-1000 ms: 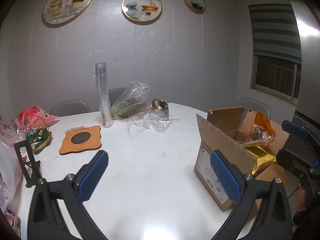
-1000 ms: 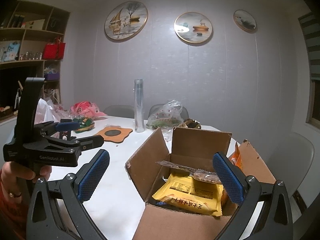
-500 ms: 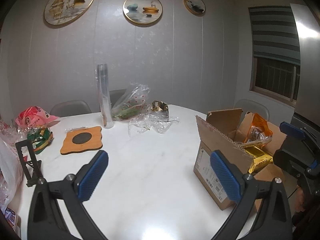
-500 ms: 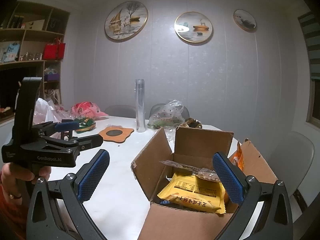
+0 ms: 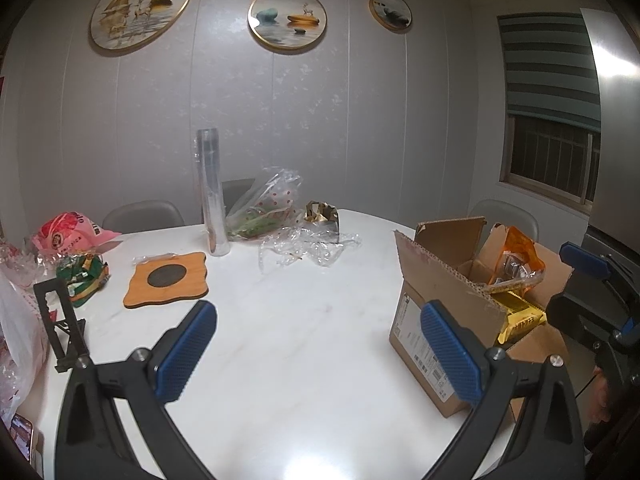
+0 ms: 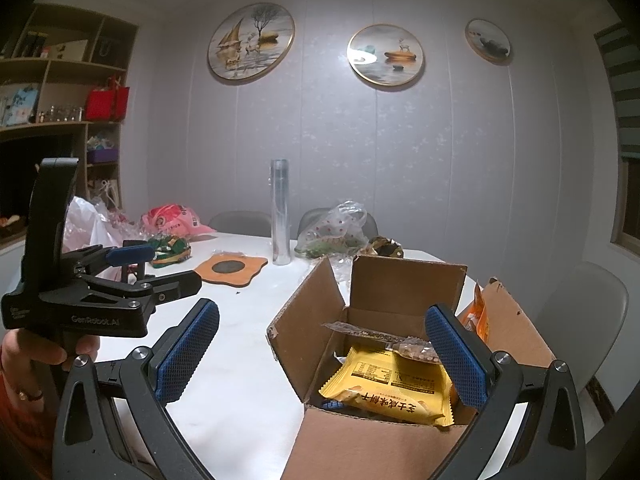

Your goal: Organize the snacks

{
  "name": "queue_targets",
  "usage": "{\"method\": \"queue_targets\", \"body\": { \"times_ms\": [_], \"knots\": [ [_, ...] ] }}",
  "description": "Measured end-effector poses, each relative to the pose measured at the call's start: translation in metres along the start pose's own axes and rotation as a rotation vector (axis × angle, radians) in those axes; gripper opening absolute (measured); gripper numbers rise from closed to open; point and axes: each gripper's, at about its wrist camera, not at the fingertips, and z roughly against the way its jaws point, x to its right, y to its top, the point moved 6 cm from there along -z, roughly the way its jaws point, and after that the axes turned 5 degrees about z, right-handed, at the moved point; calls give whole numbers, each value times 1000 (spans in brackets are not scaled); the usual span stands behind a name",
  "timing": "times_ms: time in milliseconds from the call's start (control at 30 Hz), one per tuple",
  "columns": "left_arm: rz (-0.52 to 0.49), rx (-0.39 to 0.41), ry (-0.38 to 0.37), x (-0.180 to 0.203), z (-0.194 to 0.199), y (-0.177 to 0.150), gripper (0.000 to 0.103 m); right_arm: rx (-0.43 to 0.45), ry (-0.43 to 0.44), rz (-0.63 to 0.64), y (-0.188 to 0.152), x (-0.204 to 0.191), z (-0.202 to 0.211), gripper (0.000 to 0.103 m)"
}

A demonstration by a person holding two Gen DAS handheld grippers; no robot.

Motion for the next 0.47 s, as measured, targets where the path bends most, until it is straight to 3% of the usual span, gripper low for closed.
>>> {"method": "queue_targets", "body": {
  "times_ms": [467],
  "knots": [
    [7,-11,0,-5,0,-2,101,-5,-2,-2,1,-5,-1,103]
  ]
}}
